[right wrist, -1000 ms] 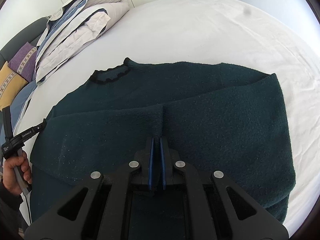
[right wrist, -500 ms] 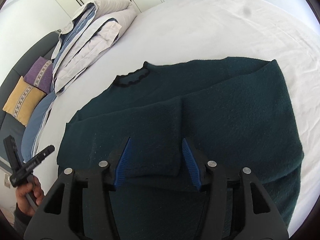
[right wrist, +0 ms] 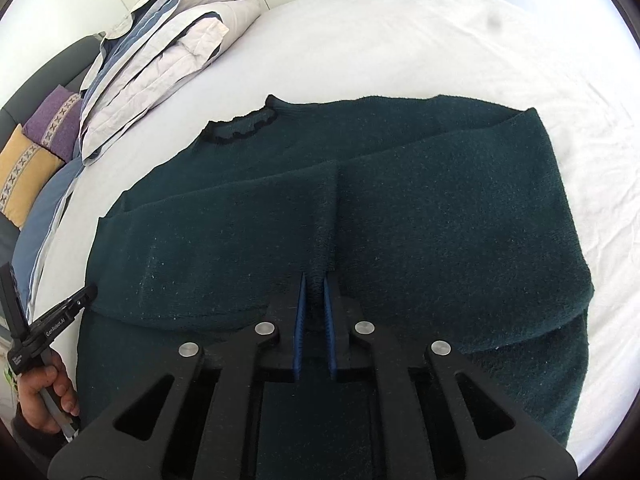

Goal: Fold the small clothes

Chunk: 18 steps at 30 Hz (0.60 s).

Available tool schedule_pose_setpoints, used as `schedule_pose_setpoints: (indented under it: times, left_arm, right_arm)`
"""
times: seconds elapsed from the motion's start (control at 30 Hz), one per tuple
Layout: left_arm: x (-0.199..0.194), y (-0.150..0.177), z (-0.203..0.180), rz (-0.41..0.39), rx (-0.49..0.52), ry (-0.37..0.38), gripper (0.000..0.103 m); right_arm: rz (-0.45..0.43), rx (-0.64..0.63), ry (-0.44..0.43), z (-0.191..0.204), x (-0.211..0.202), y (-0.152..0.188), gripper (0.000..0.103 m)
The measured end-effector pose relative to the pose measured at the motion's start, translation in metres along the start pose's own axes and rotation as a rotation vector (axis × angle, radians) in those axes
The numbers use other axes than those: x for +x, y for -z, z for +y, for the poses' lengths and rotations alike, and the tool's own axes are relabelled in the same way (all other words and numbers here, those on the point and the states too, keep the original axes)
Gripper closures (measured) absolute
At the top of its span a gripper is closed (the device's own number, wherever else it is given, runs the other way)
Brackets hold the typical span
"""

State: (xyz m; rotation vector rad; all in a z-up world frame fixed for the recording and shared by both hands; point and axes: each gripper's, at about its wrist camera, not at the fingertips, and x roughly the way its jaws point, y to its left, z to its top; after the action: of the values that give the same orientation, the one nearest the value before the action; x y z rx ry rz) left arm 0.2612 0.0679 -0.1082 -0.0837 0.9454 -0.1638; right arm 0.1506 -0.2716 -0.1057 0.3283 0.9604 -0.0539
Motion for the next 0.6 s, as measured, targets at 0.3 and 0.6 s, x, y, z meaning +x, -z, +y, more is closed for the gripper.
schedule_pose_setpoints:
  times: [0.3,0.6]
  left_arm:
    - [0.004,0.002,0.003,-0.003,0.016,-0.034,0.088]
    - [-0.012,0.002,0.005,-0.041,0.027,-0.049,0.064]
  right_arm:
    - [0.013,0.012,0.02,-0.008,0.012,0.002,0.098]
    - [-0.014,0.076,-0.057,-0.025,0.006,0.002,0.085]
